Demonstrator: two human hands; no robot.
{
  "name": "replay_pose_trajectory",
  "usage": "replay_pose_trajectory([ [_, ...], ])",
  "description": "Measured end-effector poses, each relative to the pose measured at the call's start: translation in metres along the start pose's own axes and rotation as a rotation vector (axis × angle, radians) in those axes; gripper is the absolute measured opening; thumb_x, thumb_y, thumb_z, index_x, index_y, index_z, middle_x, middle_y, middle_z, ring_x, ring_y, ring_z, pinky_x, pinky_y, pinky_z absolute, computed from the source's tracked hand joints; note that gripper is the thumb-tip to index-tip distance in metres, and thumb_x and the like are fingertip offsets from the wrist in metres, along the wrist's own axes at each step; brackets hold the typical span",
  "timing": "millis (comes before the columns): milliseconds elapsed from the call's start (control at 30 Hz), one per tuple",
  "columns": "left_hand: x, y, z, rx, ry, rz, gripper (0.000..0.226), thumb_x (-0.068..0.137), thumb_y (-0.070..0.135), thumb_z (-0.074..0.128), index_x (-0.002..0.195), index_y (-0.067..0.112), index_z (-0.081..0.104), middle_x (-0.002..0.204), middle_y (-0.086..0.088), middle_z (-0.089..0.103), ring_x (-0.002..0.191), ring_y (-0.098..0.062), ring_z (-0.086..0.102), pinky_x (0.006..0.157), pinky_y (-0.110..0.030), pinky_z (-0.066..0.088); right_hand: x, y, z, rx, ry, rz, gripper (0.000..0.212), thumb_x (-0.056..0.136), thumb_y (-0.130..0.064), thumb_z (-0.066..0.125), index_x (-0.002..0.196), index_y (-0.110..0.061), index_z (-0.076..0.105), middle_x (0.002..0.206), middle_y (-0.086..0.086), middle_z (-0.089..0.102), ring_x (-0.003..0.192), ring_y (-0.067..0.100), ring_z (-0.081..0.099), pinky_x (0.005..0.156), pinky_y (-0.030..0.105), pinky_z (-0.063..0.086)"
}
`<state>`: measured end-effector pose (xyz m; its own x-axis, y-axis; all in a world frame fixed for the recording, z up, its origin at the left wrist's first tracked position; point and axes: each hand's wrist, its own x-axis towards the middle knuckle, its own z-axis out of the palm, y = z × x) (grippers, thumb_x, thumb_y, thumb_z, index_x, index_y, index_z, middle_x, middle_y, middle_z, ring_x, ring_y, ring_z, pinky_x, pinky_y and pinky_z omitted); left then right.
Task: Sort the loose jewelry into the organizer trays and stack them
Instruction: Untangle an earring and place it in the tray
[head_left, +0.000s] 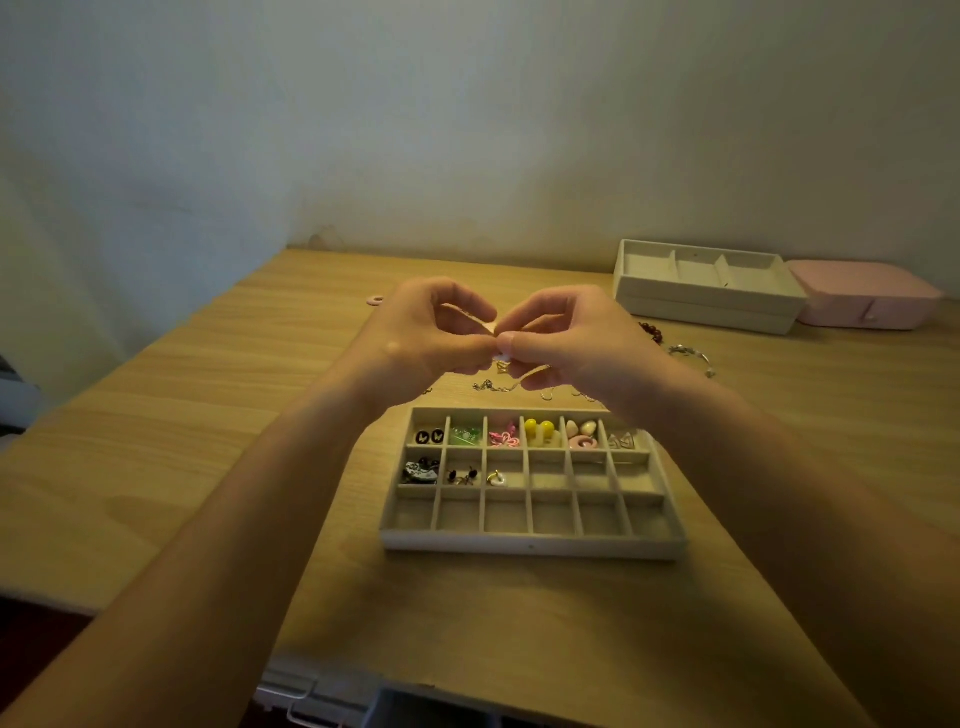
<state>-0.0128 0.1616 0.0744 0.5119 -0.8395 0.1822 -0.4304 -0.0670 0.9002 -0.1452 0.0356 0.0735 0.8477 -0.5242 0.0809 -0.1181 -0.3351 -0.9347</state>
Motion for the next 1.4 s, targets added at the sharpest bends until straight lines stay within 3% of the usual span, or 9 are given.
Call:
replay_pose_trajectory([
  [200, -0.008, -0.007, 0.006, -0.061, -0.008, -0.108, 0.027, 0.076, 0.001, 0.083, 0.099, 0.005, 0.069, 0.08, -0.01, 0.077, 0.072, -0.019, 0.075, 0.063, -0.023, 0.058, -0.007, -0.003, -0.005, -0.174, -0.124, 0.072, 0.011, 0.087, -0.006, 0.076, 0.098, -0.008, 0.075, 0.083, 0.008, 0.078, 0.076, 0.019, 0.077, 0.07, 0.031, 0.064],
  [467, -0.018, -0.033, 0.024, -0.022, -0.032, -0.116, 0.021, 0.074, -0.004, 0.083, 0.091, 0.0, 0.071, 0.082, -0.016, 0.076, 0.079, -0.029, 0.076, 0.075, -0.039, 0.063, -0.006, 0.01, 0.003, -0.224, -0.244, 0.338, 0.012, 0.088, -0.008, 0.076, 0.099, -0.005, 0.077, 0.084, 0.009, 0.079, 0.079, 0.017, 0.078, 0.07, 0.028, 0.063],
  [600, -0.021, -0.041, 0.027, -0.023, -0.044, -0.1, 0.019, 0.074, -0.004, 0.083, 0.086, 0.004, 0.071, 0.079, -0.013, 0.076, 0.071, -0.018, 0.073, 0.069, -0.029, 0.06, -0.005, 0.016, 0.003, -0.203, -0.292, 0.405, 0.009, 0.088, -0.008, 0.076, 0.096, -0.007, 0.078, 0.084, 0.008, 0.078, 0.077, 0.016, 0.076, 0.067, 0.026, 0.062],
  [700, -0.022, -0.043, 0.024, 0.116, -0.057, -0.075, 0.01, 0.081, 0.006, 0.08, 0.088, 0.012, 0.076, 0.082, -0.003, 0.077, 0.07, -0.005, 0.069, 0.066, -0.022, 0.054, -0.005, 0.02, 0.005, -0.377, -0.292, 0.374, 0.001, 0.084, -0.018, 0.081, 0.084, -0.017, 0.082, 0.074, 0.0, 0.072, 0.067, 0.011, 0.065, 0.054, 0.023, 0.052],
  [833, -0.025, -0.042, 0.017, 0.405, -0.137, -0.032, 0.031, 0.091, 0.004, 0.065, 0.081, 0.029, 0.08, 0.087, 0.018, 0.066, 0.073, 0.004, 0.058, 0.067, -0.021, 0.044, -0.006, 0.024, 0.012, -0.574, -0.277, 0.246, 0.002, 0.084, -0.028, 0.081, 0.082, -0.027, 0.081, 0.082, -0.01, 0.071, 0.084, 0.009, 0.061, 0.066, 0.026, 0.043],
  [933, -0.027, -0.044, 0.017, 0.516, -0.177, -0.055, 0.039, 0.092, 0.007, 0.058, 0.076, 0.037, 0.077, 0.096, 0.016, 0.055, 0.08, -0.004, 0.054, 0.067, -0.027, 0.041, -0.007, 0.028, 0.019, -0.653, -0.245, 0.205, 0.004, 0.083, -0.026, 0.081, 0.087, -0.027, 0.08, 0.088, -0.01, 0.073, 0.087, 0.007, 0.063, 0.067, 0.024, 0.047],
  [1067, -0.027, -0.044, 0.016, 0.497, -0.18, -0.065, 0.032, 0.093, 0.015, 0.057, 0.079, 0.035, 0.078, 0.1, 0.012, 0.054, 0.086, -0.007, 0.054, 0.074, -0.03, 0.042, -0.008, 0.033, 0.026, -0.732, -0.217, 0.176, 0.007, 0.084, -0.022, 0.08, 0.091, -0.023, 0.08, 0.088, -0.007, 0.073, 0.083, 0.008, 0.064, 0.064, 0.024, 0.049],
  [1200, -0.027, -0.044, 0.017, 0.459, -0.201, -0.073, 0.033, 0.093, 0.013, 0.055, 0.081, 0.034, 0.078, 0.102, 0.01, 0.055, 0.084, -0.011, 0.056, 0.069, -0.029, 0.043, -0.012, 0.034, 0.031, -0.807, -0.168, 0.111, 0.009, 0.085, -0.019, 0.077, 0.093, -0.021, 0.081, 0.085, -0.006, 0.073, 0.078, 0.009, 0.064, 0.06, 0.023, 0.049],
  [1400, -0.028, -0.044, 0.016, 0.471, -0.202, -0.054, 0.032, 0.093, 0.012, 0.057, 0.084, 0.033, 0.08, 0.1, 0.01, 0.056, 0.073, -0.006, 0.051, 0.062, -0.027, 0.036, -0.018, 0.045, 0.042, -0.94, -0.026, 0.009, 0.014, 0.083, -0.018, 0.071, 0.093, -0.021, 0.08, 0.083, 0.0, 0.073, 0.075, 0.019, 0.067, 0.07, 0.038, 0.062],
])
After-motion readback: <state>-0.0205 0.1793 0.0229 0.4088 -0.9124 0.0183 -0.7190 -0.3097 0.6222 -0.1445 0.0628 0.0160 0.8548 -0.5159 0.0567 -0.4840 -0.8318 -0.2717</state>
